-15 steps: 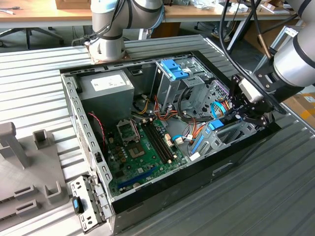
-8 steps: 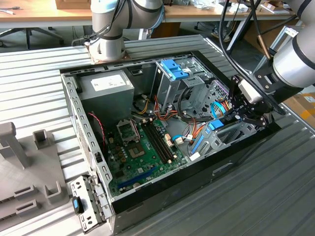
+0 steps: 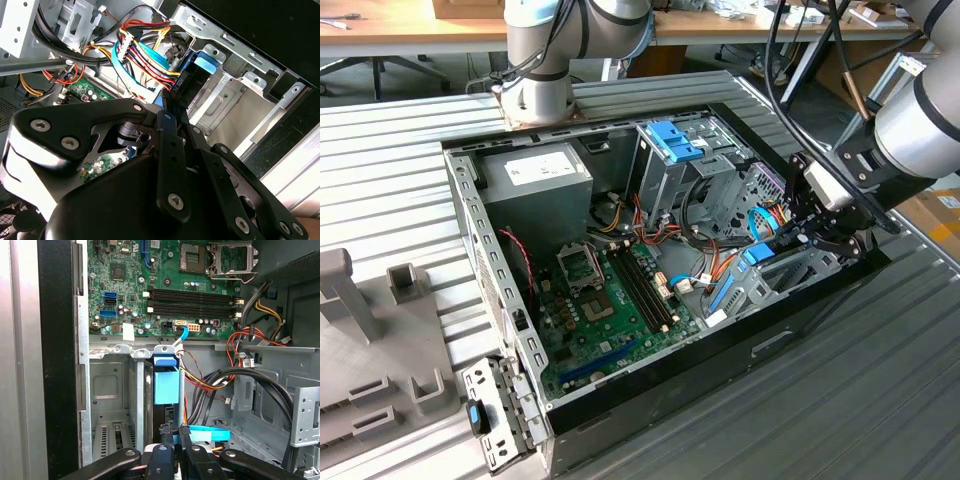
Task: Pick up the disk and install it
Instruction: 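Insert the second disk wire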
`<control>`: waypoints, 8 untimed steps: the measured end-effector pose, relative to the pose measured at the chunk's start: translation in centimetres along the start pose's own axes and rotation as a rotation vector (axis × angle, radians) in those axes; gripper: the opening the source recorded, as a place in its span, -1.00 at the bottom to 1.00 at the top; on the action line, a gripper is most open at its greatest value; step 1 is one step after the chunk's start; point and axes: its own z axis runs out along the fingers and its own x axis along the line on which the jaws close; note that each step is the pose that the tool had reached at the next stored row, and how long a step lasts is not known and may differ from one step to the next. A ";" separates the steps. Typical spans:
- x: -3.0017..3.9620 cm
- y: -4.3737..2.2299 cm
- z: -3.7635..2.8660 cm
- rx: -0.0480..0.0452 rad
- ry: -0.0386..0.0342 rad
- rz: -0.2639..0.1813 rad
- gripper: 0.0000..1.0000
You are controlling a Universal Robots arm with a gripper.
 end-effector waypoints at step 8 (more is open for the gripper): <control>0.00 0.00 0.01 0.0000 -0.0001 0.000 -0.29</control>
